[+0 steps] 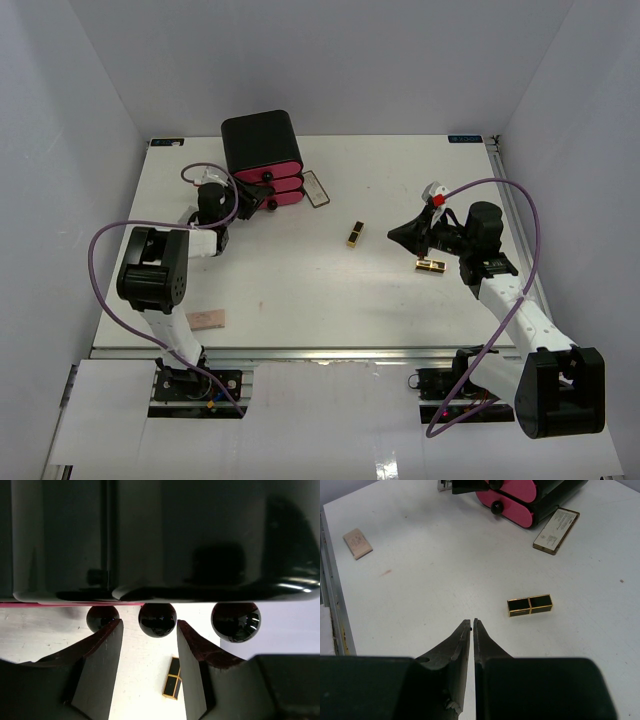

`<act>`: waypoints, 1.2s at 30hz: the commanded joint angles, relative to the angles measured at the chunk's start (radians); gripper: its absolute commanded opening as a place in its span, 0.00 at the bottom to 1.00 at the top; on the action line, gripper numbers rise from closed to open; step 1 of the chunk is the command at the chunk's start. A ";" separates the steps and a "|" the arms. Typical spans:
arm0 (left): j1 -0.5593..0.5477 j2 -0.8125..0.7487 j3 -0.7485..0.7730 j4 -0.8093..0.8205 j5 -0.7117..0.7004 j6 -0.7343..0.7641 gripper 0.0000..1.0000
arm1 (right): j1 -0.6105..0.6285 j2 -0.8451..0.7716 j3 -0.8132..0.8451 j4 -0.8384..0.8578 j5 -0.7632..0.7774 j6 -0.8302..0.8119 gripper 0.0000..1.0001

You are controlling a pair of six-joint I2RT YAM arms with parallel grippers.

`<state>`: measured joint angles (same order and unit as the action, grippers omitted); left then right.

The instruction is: Organize the makeup

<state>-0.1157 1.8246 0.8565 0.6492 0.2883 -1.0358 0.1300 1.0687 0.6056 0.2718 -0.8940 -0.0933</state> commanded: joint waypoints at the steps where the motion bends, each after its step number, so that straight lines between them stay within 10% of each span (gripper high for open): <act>1: -0.022 0.004 0.032 0.000 -0.075 -0.020 0.58 | -0.008 -0.013 0.002 0.030 -0.019 -0.008 0.13; 28: -0.039 0.004 -0.036 0.077 -0.102 -0.069 0.34 | -0.010 -0.015 0.002 0.032 -0.025 -0.005 0.13; 36: -0.042 0.020 -0.004 0.062 -0.058 -0.064 0.51 | -0.012 -0.018 0.002 0.032 -0.025 -0.005 0.13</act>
<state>-0.1496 1.8294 0.8368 0.7153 0.1935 -1.1083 0.1246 1.0687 0.6056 0.2718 -0.8974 -0.0929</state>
